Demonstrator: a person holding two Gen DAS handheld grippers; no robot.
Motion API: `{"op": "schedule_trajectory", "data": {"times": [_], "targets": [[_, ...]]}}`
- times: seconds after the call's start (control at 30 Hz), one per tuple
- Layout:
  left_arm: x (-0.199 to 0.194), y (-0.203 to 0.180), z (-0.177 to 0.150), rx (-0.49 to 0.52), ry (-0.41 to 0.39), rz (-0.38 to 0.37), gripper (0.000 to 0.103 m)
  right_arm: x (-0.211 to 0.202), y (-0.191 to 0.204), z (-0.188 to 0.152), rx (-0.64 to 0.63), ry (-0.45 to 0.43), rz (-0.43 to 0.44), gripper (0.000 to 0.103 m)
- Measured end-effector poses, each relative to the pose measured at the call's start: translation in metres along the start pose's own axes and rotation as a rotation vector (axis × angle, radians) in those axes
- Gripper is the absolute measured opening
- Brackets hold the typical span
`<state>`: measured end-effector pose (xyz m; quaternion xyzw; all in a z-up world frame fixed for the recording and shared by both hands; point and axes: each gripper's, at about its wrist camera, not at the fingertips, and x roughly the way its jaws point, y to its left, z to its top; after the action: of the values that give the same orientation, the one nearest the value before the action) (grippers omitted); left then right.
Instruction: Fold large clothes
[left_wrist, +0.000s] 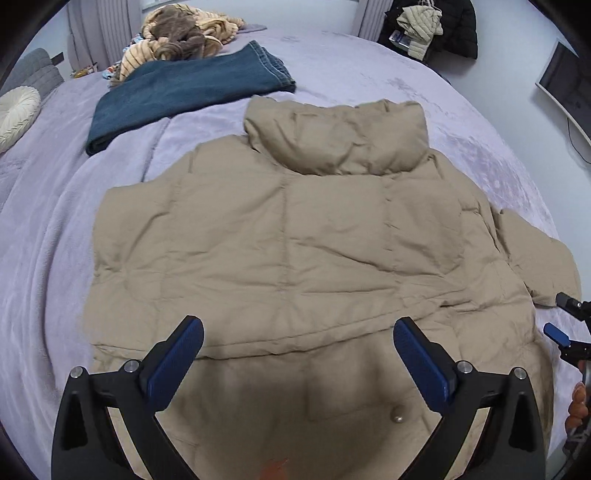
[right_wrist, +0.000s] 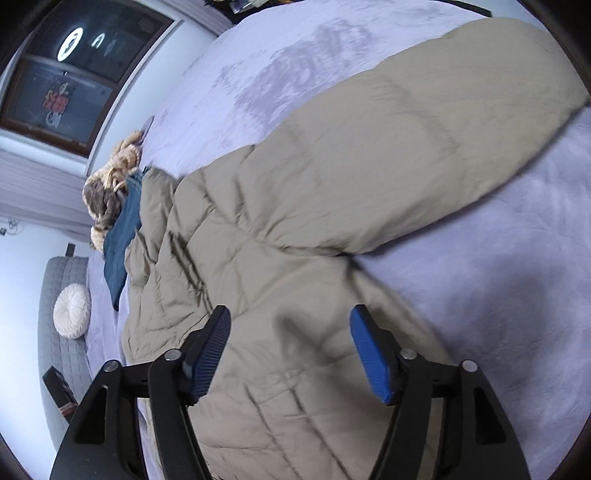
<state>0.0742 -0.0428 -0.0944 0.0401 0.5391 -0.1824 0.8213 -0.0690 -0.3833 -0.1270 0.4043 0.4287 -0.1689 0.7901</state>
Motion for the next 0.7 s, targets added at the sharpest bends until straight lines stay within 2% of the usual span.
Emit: {"op": "schedule_trajectory", "data": {"times": [0.07, 0.1, 0.13, 0.17, 0.23, 0.33, 0.5, 0.7], "targets": [[0.006, -0.020, -0.002, 0.012, 0.024, -0.027, 0.103, -0.016, -0.028, 0.010, 0.067, -0.052, 0.002, 0.085], [0.010, -0.029, -0.003, 0.018, 0.037, -0.031, 0.103, -0.024, -0.044, 0.017, 0.112, -0.079, 0.003, 0.090], [0.013, -0.038, -0.004, 0.026, 0.052, -0.036, 0.103, -0.030, -0.058, 0.022, 0.152, -0.101, 0.006, 0.102], [0.016, -0.045, -0.006, 0.033, 0.067, -0.049, 0.103, -0.035, -0.070, 0.028, 0.192, -0.120, 0.009, 0.103], [0.019, -0.058, -0.009, 0.041, 0.081, -0.068, 0.103, -0.048, -0.097, 0.038, 0.262, -0.154, 0.026, 0.103], [0.020, -0.075, -0.013, 0.072, 0.075, -0.053, 0.103, -0.060, -0.132, 0.054, 0.362, -0.199, 0.072, 0.103], [0.020, -0.091, -0.013, 0.072, 0.076, -0.041, 0.103, -0.067, -0.163, 0.088, 0.440, -0.241, 0.157, 0.103], [0.016, -0.093, -0.006, 0.053, 0.052, -0.025, 0.103, -0.059, -0.191, 0.131, 0.586, -0.305, 0.320, 0.103]]}}
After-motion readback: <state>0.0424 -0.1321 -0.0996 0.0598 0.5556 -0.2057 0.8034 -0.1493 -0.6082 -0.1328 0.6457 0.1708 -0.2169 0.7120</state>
